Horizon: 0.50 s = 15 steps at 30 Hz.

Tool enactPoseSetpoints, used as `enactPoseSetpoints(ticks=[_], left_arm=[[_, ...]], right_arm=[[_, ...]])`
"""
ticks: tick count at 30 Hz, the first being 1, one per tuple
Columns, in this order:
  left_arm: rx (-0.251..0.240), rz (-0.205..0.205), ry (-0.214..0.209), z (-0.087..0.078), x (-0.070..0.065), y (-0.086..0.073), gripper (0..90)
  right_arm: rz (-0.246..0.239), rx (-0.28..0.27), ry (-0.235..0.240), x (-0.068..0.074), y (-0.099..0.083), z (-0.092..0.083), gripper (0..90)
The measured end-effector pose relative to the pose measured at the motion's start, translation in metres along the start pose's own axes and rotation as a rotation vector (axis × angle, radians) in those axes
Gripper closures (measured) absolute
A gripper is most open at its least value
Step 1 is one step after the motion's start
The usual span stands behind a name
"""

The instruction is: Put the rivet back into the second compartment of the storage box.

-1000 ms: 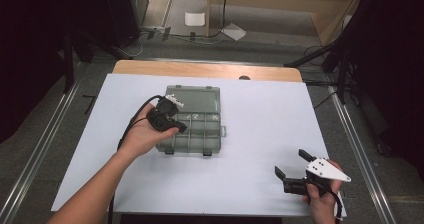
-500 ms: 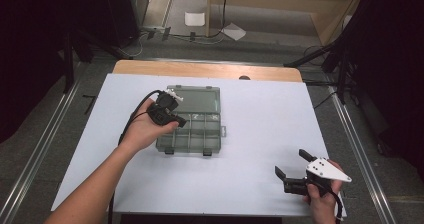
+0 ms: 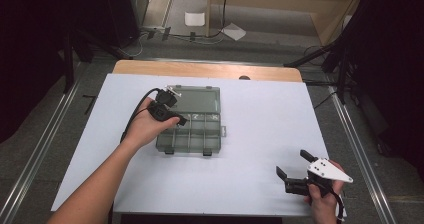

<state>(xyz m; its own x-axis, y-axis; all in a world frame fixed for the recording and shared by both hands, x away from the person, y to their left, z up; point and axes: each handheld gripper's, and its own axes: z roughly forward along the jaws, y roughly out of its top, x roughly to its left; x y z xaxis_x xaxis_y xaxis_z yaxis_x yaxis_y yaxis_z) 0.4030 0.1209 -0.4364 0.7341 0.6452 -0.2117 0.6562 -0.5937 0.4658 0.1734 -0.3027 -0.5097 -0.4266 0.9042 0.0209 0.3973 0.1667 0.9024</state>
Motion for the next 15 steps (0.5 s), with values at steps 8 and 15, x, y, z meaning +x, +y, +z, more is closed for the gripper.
enactPoseSetpoints(ticks=[8, 15], left_arm=[[-0.033, -0.035, 0.027, -0.0051, -0.0009, -0.0027, 25.0], [-0.049, -0.077, -0.011, -0.0096, 0.004, -0.006, 0.0]], right_arm=[[0.003, 0.0, -0.004, 0.0, 0.0003, 0.0002, 0.0], [-0.001, 0.002, -0.009, -0.0001, -0.0008, -0.0004, 0.0]])
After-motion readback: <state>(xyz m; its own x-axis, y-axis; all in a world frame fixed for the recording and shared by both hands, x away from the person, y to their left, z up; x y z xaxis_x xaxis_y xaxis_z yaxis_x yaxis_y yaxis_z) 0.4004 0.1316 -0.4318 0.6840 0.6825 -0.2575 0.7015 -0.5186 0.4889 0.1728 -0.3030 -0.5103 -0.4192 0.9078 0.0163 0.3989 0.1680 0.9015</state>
